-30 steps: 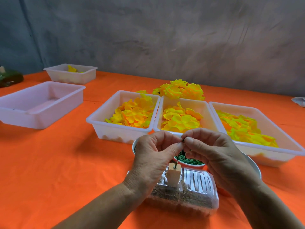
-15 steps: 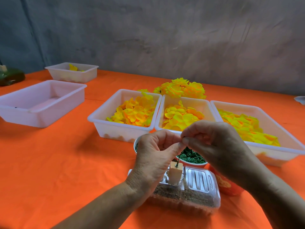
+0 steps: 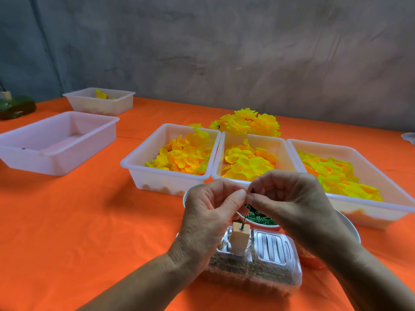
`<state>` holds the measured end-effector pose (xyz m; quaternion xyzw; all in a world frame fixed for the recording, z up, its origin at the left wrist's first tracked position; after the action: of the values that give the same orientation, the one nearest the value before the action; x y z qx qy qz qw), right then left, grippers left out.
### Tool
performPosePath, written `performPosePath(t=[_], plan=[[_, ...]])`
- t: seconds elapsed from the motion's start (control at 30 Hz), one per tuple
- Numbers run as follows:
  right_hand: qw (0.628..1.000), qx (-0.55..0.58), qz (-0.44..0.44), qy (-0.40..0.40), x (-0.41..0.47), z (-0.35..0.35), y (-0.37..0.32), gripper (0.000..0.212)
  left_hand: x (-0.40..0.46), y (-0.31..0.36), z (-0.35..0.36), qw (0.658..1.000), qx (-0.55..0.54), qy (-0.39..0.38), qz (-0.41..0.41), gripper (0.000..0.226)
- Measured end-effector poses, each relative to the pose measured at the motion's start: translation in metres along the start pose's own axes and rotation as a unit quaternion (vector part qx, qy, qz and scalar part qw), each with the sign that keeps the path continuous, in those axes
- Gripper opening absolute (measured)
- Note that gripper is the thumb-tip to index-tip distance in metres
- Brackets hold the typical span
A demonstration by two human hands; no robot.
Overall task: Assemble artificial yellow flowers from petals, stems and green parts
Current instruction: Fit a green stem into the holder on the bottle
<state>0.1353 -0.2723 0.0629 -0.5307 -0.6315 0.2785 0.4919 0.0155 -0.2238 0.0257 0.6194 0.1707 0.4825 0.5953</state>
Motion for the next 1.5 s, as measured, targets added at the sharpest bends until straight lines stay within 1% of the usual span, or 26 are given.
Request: performPosePath(t=[0.13, 0.27, 0.37, 0.43, 0.5, 0.53, 0.57, 0.6, 0.67, 0.8, 0.97, 1.07, 1.13, 1.2, 1.27, 1.37, 1.5], plan=[[0.999, -0.035, -0.004, 0.031, 0.0, 0.001, 0.001, 0.014, 0.001, 0.001, 0.001, 1.0, 0.0, 0.008, -0.002, 0.014], [0.997, -0.062, -0.006, 0.053, -0.003, 0.001, -0.003, 0.012, 0.002, 0.003, 0.0, 1.0, 0.011, 0.012, 0.004, 0.014], [0.998, -0.046, 0.009, 0.045, -0.004, -0.001, -0.003, 0.021, 0.002, 0.004, 0.0, 1.0, 0.014, 0.009, 0.003, 0.015], [0.999, -0.01, 0.025, 0.028, -0.003, -0.001, 0.0, 0.013, 0.002, 0.004, 0.0, 1.0, 0.007, 0.008, -0.005, 0.015], [0.997, 0.054, 0.044, 0.015, -0.003, -0.001, 0.004, 0.005, 0.002, 0.002, -0.001, 1.0, -0.004, 0.008, -0.014, 0.014], [0.996, 0.076, 0.053, 0.011, -0.004, -0.001, 0.006, 0.005, 0.002, 0.002, 0.0, 1.0, -0.009, 0.005, -0.016, 0.013], [0.995, 0.084, 0.056, 0.011, -0.005, -0.001, 0.007, 0.011, 0.002, 0.002, 0.0, 1.0, -0.011, 0.001, -0.016, 0.011], [0.995, 0.087, 0.057, 0.01, -0.006, -0.002, 0.006, 0.015, 0.002, 0.002, 0.001, 1.0, -0.008, -0.001, -0.013, 0.01], [0.995, 0.08, 0.053, 0.018, -0.007, -0.004, 0.004, 0.017, 0.002, 0.002, 0.002, 1.0, 0.002, 0.001, -0.006, 0.007], [0.998, 0.046, 0.04, 0.015, -0.007, -0.006, 0.001, 0.005, 0.004, 0.004, 0.003, 1.0, 0.019, -0.002, -0.001, 0.008], [0.999, 0.003, 0.019, 0.03, -0.008, -0.005, -0.001, 0.005, 0.008, 0.009, 0.001, 0.997, 0.074, -0.015, -0.012, 0.012], [0.997, 0.06, 0.023, 0.036, -0.011, -0.003, 0.002, 0.009, 0.008, 0.011, 0.0, 0.997, 0.078, -0.02, -0.014, 0.011], [0.993, 0.099, 0.039, 0.042, -0.013, -0.004, 0.008, 0.006, 0.007, 0.011, -0.001, 0.997, 0.07, -0.02, -0.015, 0.01], [0.991, 0.114, 0.041, 0.048, -0.014, -0.003, 0.011, 0.014, 0.007, 0.009, -0.001, 0.998, 0.06, -0.019, -0.018, 0.013], [0.989, 0.129, 0.035, 0.056, -0.015, -0.002, 0.012, 0.011, 0.005, 0.007, -0.001, 0.998, 0.061, -0.015, -0.017, 0.015], [0.987, 0.142, 0.015, 0.07, -0.016, -0.002, 0.011, 0.009, 0.005, 0.005, -0.002, 0.996, 0.084, -0.008, -0.008, 0.011], [0.989, 0.129, 0.005, 0.072, -0.016, -0.001, 0.01, 0.014, 0.006, 0.007, -0.001, 0.993, 0.119, -0.014, 0.005, 0.006]])
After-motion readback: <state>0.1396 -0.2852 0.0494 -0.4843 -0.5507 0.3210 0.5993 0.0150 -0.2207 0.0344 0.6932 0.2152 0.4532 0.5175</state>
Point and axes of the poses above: each hand's wrist, its own x-axis towards the middle knuckle, its own z-axis out of the palm, y = z × x, the point moved 5 cm from there along x, towards the middle knuckle, and after that the axes turned 7 degrees about -y, right-handed, at the moved point
